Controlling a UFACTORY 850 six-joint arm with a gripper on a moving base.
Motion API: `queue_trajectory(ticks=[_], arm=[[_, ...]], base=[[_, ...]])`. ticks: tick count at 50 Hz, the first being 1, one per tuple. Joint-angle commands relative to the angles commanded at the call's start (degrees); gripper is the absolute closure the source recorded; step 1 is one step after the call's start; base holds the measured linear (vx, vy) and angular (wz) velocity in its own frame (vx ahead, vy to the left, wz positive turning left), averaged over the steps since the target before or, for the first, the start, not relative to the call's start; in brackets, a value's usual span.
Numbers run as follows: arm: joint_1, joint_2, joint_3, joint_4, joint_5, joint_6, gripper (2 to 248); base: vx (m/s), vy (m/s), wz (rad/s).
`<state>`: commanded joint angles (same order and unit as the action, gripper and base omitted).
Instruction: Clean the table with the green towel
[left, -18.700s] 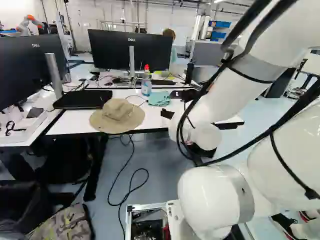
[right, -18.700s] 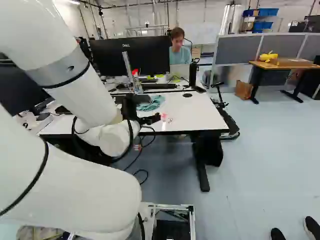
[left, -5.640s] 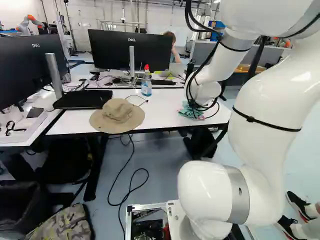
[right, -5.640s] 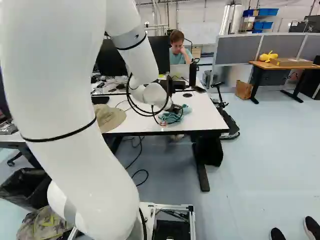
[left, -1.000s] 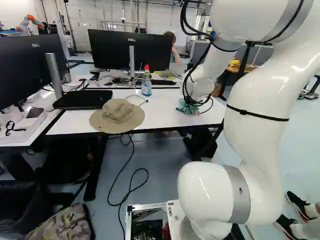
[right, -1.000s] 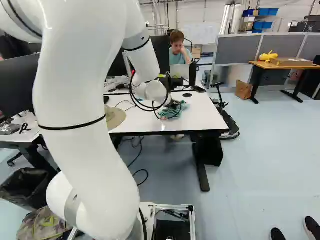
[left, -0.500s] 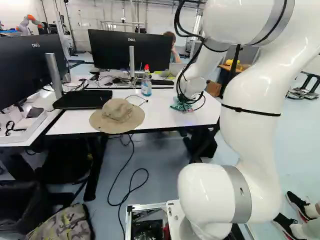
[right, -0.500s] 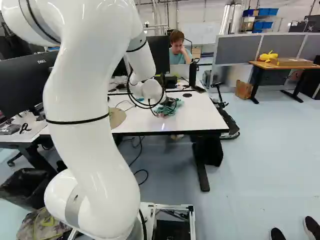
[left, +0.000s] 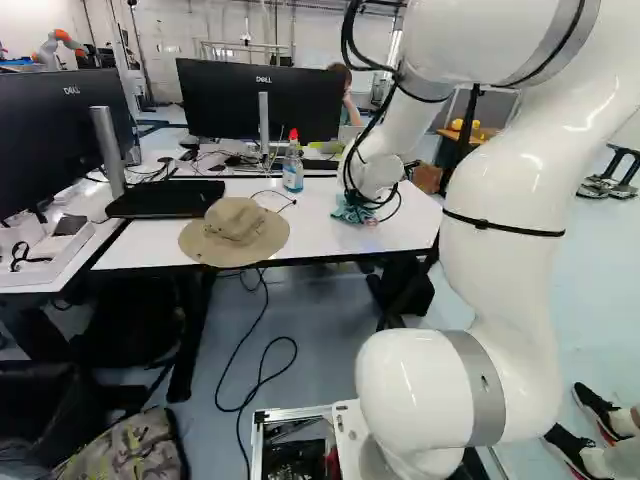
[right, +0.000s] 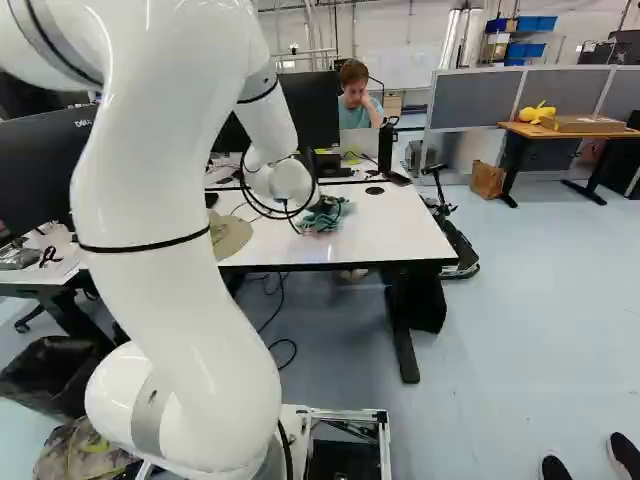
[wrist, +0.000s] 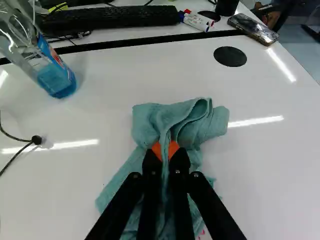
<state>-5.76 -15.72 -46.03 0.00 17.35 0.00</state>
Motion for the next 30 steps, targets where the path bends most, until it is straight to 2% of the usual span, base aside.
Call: queue_trajectory(ticks=[17,30], arm=[[2.15,3.66,4.32,0.0,0.0,0.0,217],[2.72,6.97,8.1,0.0,0.0,0.0,217]], base=[[0.0,0.0,0.0],[0.0,0.0,0.0]])
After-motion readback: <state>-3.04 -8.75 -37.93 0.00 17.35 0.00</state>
